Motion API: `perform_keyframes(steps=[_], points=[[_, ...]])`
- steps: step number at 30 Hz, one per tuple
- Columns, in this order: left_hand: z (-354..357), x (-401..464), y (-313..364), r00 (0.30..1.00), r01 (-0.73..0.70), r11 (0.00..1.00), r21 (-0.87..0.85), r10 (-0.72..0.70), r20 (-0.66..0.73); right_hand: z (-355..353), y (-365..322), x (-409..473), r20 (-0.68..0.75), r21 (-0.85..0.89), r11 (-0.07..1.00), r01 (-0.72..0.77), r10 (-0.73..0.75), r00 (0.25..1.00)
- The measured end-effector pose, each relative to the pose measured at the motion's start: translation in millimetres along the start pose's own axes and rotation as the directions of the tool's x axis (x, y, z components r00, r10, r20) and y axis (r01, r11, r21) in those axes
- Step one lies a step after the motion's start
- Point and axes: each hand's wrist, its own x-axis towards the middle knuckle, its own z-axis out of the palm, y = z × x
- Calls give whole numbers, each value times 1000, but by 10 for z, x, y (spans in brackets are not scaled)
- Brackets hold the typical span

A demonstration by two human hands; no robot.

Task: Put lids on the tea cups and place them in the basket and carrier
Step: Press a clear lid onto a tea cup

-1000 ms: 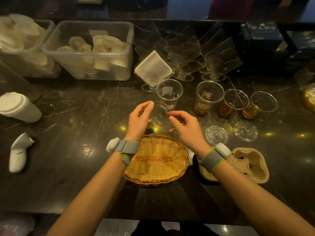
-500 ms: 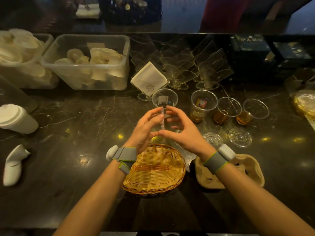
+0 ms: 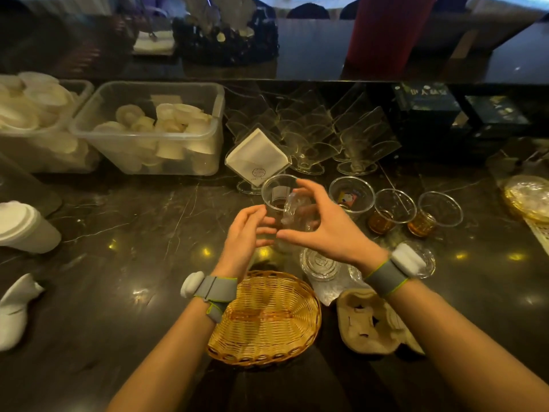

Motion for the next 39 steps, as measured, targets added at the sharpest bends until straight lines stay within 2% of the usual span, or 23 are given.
perform_keyframes(steps=[2,6,8,11,14,20,25,28,39], points=[[-72,94,-42,995,-59,979,197,74,-72,-80,-15,123,-21,-157,987,22,-26,999],[-165,244,-126,984,-142,810,569,176,-4,-133,-3,398,15,-464,884,48,-47,999],[-161,362,-159,969,-209,698,685,241,50,-115,25,557,39,-541,841,33,-14,999],[-128,566,-198,962,-253,610,751,241,129,-36,81,788,77,-613,789,36,15,997],[-94,745,-250,968,-238,594,769,206,141,52,153,974,116,-647,761,42,44,992],[-48,949,-428,967,-254,721,645,191,167,160,302,1126,167,-642,765,52,74,983],[-7,991,-500,954,-299,773,559,233,187,201,357,1100,163,-632,773,62,55,985],[8,991,-513,948,-318,779,541,252,196,224,368,1051,156,-647,759,73,39,987],[-12,962,-525,968,-252,797,549,202,152,360,458,959,120,-653,743,147,-90,989]])
